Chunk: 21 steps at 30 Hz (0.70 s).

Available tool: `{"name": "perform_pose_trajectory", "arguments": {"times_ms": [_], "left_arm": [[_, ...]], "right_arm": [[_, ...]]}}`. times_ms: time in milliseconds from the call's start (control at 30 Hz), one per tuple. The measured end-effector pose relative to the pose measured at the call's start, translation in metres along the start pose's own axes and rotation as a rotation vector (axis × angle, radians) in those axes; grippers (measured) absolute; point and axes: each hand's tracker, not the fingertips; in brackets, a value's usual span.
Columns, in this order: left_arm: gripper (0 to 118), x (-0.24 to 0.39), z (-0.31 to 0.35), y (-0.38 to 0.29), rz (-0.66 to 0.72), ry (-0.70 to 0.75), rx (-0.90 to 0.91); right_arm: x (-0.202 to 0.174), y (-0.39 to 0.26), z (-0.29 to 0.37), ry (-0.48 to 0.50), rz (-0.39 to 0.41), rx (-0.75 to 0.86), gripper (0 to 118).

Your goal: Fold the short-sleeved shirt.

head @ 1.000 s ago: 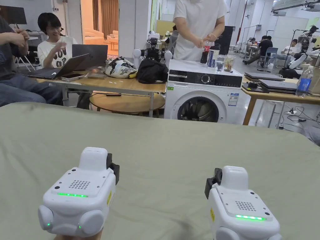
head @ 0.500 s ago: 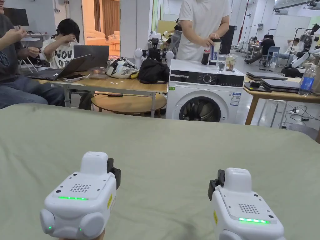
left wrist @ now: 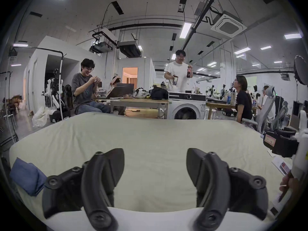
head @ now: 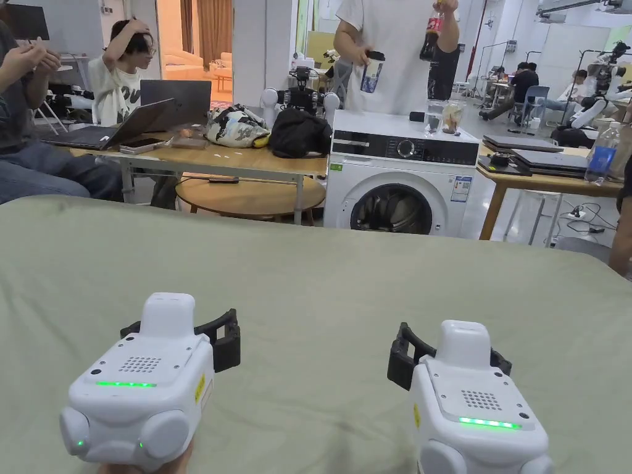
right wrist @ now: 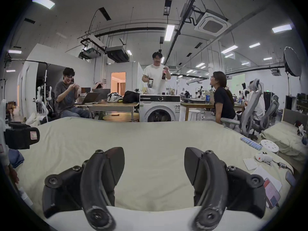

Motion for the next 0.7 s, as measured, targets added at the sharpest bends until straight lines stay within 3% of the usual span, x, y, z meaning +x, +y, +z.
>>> {"name": "perform_pose_trajectory", "arguments": {"times_ms": [267,400,700], "left_arm": [[82,-0.0017,0.0032,0.0024,0.007,-0.042,0.048],[83,-0.005,0.0035,0.0004,0.034,-0.07,0.084],[83,-0.0052,0.0066,0.0023,-0.002,-0.04,0.116]], "right_arm": [[-0.0037,0.0055,0.0023,0.011,0.022,0.015,76],[0.0005,0.006,0.0023,0.042,-0.004,0.004,76],[-0.003,0.0034,-0.0022,-0.02,0.011,0.002,77]]}}
